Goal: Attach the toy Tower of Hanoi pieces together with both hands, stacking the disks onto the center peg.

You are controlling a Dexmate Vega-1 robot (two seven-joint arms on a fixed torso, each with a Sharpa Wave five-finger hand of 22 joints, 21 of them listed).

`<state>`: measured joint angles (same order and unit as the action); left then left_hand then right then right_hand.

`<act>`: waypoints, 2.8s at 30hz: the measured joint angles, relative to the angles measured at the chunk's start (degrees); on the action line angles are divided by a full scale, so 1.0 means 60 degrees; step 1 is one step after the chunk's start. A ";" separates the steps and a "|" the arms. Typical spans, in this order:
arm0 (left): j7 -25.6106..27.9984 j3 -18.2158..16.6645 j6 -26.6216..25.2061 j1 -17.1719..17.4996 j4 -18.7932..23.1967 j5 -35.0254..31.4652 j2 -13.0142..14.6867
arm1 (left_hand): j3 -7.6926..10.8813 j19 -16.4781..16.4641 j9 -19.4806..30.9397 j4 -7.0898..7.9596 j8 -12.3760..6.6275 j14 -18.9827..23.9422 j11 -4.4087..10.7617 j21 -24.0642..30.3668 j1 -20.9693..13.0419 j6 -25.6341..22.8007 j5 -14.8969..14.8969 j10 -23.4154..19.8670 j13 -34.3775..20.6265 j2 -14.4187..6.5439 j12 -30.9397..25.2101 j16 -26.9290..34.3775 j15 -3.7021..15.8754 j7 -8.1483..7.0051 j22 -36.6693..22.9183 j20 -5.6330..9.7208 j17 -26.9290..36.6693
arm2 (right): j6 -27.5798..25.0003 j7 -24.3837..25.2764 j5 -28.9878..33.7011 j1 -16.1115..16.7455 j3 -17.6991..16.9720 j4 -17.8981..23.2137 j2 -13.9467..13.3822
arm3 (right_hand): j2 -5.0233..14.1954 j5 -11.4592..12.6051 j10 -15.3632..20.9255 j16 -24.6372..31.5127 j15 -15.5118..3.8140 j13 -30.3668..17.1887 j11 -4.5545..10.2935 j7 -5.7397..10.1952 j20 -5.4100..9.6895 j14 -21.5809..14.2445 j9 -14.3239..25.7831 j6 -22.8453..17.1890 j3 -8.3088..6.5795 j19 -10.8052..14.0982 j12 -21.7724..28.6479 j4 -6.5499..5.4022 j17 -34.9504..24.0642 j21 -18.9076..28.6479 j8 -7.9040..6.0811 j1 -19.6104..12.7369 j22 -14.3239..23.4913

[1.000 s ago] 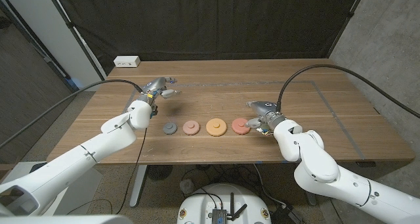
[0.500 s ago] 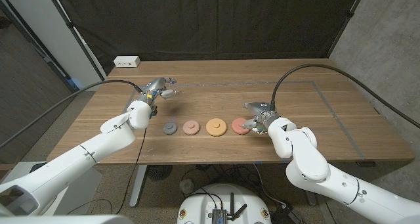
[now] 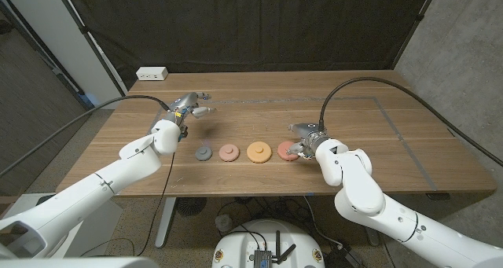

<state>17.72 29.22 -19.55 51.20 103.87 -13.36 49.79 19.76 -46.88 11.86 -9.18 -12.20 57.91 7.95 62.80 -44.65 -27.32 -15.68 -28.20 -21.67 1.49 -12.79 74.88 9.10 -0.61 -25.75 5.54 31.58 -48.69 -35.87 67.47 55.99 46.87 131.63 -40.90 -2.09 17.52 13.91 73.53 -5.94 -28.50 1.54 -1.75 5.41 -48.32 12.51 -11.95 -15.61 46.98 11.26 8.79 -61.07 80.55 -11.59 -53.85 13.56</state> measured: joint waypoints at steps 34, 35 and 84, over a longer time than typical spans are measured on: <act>-0.0018 0.0020 0.0209 -0.0128 -0.0301 0.0055 -0.0073 | -0.0081 0.0084 0.0000 0.0000 0.0040 0.0001 0.0039 0.0129 -0.0014 -0.0014 -0.0037 -0.0062 -0.0043 -0.0089 0.0000 0.0073 0.0000 -0.0014 0.0133 -0.0021 -0.0047 | 0.0560 -0.1410 0.0952 0.0055 -0.0360 -0.0867 0.0927 | 0.0114 0.0000 -0.0051 0.0048 0.0000 0.0060 -0.0051 0.0036 0.0003 -0.0001 0.0002 0.0034 0.0143 -0.0134 0.0000 -0.0016 0.0144 0.0295 0.0000 -0.0039 -0.0221; -0.0016 0.0022 0.0210 -0.0133 -0.0319 0.0059 -0.0082 | -0.0081 0.0087 0.0000 0.0000 0.0040 0.0001 0.0039 0.0129 -0.0014 -0.0014 -0.0037 -0.0062 -0.0044 -0.0089 0.0000 0.0074 0.0000 -0.0014 0.0132 -0.0017 -0.0047 | 0.0560 -0.1410 0.0952 0.0047 -0.0362 -0.0883 0.0937 | 0.0114 0.0000 -0.0051 0.0058 0.0000 0.0060 -0.0051 0.0043 0.0003 -0.0001 0.0002 0.0041 0.0142 -0.0134 0.0000 -0.0016 0.0144 0.0295 0.0000 -0.0039 -0.0221; 0.0038 0.0086 0.0442 -0.0179 -0.0656 0.0234 -0.0170 | -0.0080 0.0154 -0.0001 0.0000 0.0039 -0.0084 0.0003 0.0377 -0.0115 -0.0085 -0.0110 -0.0098 -0.0091 -0.0189 0.0056 0.0200 -0.0049 0.0017 0.0310 -0.0053 -0.0132 | 0.1274 -0.3142 0.2274 -0.0410 -0.0214 -0.1748 0.1475 | 0.0240 0.0062 0.0340 0.0196 0.0018 0.0078 0.0129 0.0104 0.0038 -0.0021 -0.0043 0.0101 0.0168 -0.0167 0.0147 -0.0045 0.0130 0.0526 -0.0046 0.0089 -0.0394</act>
<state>17.94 29.73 -16.90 50.13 99.93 -11.96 48.77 19.28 -45.96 11.85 -9.18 -11.97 57.41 7.97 65.06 -45.34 -27.83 -16.34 -28.78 -22.21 0.36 -12.46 76.09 8.80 -0.51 -23.90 5.23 30.79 -41.04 -54.72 81.11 53.53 45.59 121.14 -32.05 -0.65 17.89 15.95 74.70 -5.83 -28.04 2.31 -1.13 5.63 -48.44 12.25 -11.34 -14.60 45.98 12.14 8.52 -60.29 83.71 -11.87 -53.31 11.20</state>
